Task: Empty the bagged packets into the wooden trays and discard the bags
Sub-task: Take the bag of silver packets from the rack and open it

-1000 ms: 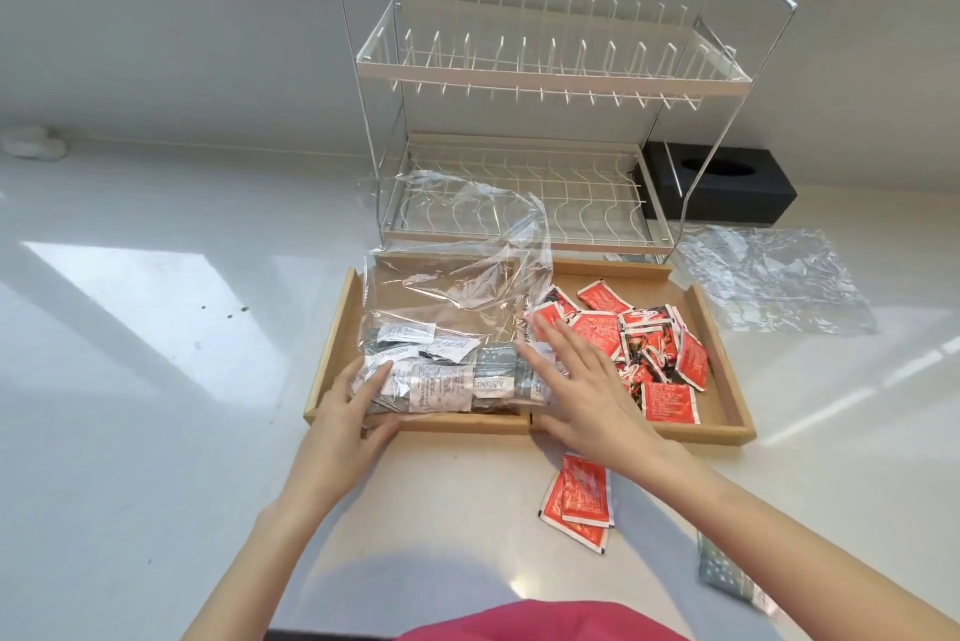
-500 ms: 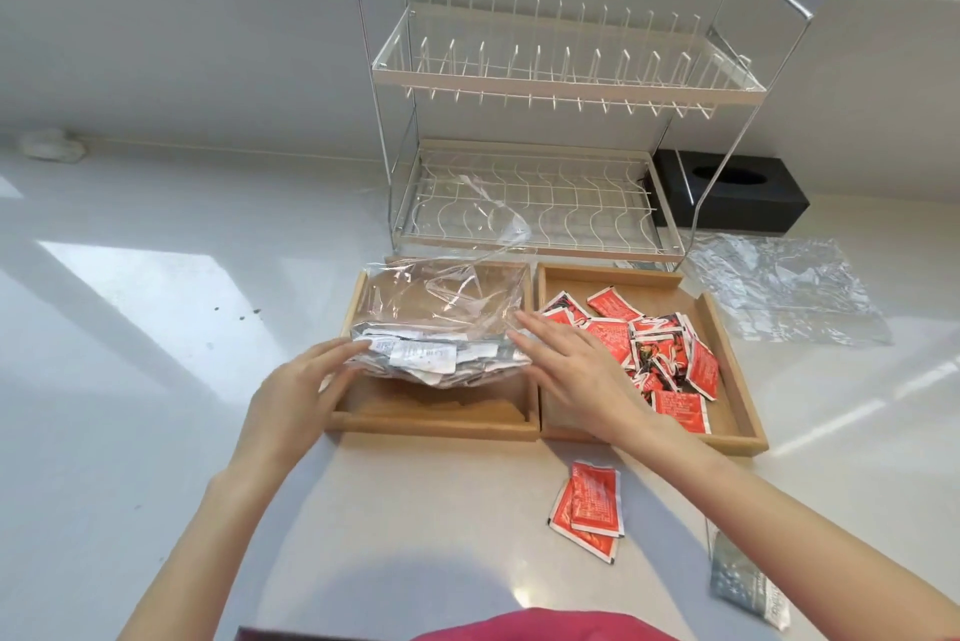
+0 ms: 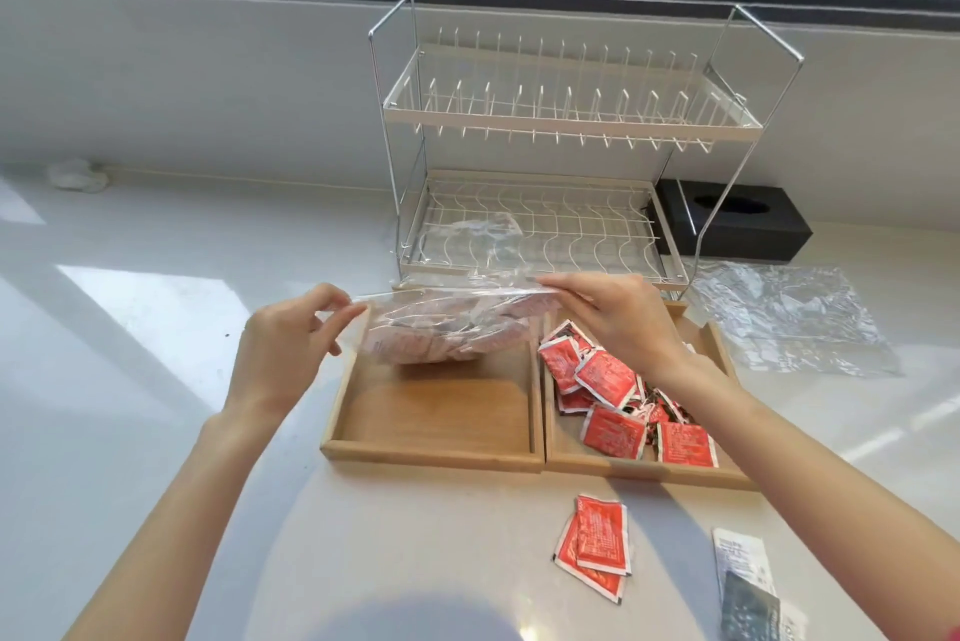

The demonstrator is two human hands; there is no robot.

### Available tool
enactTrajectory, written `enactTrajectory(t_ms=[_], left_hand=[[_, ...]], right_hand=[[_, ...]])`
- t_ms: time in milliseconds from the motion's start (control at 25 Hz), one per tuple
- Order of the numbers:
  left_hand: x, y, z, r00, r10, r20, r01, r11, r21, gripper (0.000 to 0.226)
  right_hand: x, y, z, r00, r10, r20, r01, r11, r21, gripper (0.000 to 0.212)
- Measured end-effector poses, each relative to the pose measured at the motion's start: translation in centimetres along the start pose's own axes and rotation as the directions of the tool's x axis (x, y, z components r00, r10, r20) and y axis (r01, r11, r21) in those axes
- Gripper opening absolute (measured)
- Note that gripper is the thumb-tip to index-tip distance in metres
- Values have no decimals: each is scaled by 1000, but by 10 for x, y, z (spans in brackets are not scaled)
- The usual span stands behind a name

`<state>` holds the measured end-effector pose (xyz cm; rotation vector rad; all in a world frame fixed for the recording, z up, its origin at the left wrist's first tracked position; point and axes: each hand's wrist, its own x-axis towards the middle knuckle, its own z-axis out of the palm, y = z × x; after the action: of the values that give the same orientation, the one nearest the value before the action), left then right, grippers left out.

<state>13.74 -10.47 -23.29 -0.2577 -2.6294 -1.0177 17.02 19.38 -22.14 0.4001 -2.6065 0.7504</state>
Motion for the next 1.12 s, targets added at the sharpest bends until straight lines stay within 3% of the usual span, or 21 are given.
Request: enactTrajectory(t_ms=[200,400,520,680,1120], left_hand=[[22,11,-15,999,16,-46,-18,999,-34,17],[36,17,-23,1000,-10,24,11,1000,-18,14],[39,17,-29,999,14,48,-14,1000,-4,12],[43,19,-28,999,39,26,-39,999,-13,10],[63,32,-34,994,109,-17,-108,993,53,9]], right_hand=[[20,-2,-18,997,66,-29,-62,992,111,19],[41,5,-32,983,101,155,-121,985,123,22],[47,7,-39,982,93,162,-117,982,146,20],[57,6,-48,953,121,279,-172,970,169,21],[69,5,-56,981,167,98,-188,947,261,19]])
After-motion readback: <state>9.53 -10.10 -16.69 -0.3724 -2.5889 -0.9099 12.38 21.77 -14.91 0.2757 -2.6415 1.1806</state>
